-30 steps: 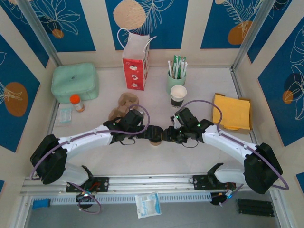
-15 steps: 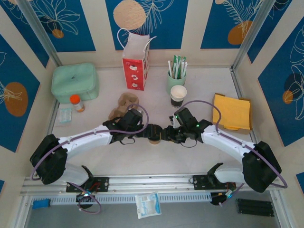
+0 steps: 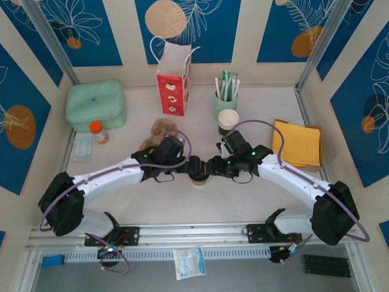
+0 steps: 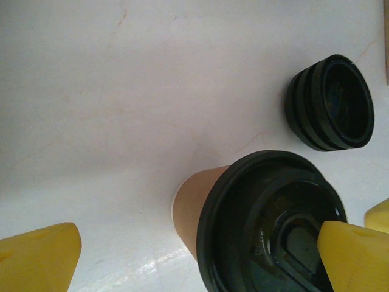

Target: Pack the takeout coffee

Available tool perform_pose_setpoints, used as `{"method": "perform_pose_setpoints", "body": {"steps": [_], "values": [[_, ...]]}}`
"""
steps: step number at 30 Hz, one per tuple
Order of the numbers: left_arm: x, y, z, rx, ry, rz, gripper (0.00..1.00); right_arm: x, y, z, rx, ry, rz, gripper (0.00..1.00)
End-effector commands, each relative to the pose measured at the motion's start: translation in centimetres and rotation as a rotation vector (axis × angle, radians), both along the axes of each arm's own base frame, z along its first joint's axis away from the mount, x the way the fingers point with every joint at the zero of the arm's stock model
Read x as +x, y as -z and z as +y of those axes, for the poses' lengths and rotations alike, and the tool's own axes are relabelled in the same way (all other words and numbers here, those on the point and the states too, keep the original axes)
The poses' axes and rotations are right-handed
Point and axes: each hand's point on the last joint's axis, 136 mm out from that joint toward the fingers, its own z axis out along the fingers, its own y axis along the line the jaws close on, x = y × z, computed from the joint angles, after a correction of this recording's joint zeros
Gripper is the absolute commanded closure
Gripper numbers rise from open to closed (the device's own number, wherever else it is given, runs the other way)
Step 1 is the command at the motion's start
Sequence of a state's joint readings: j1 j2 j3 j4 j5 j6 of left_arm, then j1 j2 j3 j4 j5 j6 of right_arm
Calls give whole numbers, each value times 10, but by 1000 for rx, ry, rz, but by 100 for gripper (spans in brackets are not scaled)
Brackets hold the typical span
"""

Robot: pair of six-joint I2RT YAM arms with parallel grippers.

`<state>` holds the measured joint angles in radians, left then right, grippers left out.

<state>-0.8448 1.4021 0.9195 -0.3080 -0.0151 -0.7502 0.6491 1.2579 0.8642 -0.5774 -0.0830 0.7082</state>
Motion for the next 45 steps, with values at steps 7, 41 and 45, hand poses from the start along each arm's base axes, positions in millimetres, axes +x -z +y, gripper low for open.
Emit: {"method": "perform_pose_setpoints", "body": {"steps": [7, 41, 45], "values": [[4, -37, 8, -56, -20, -42, 1, -1, -25, 4, -70, -94, -73, 41], [-13, -32, 120, -180, -256, -16, 1, 15, 6, 47, -532, -392, -108, 17], [-12, -31, 120, -186, -260, -15, 1, 14, 11, 48, -541, -398, -105, 19]]}}
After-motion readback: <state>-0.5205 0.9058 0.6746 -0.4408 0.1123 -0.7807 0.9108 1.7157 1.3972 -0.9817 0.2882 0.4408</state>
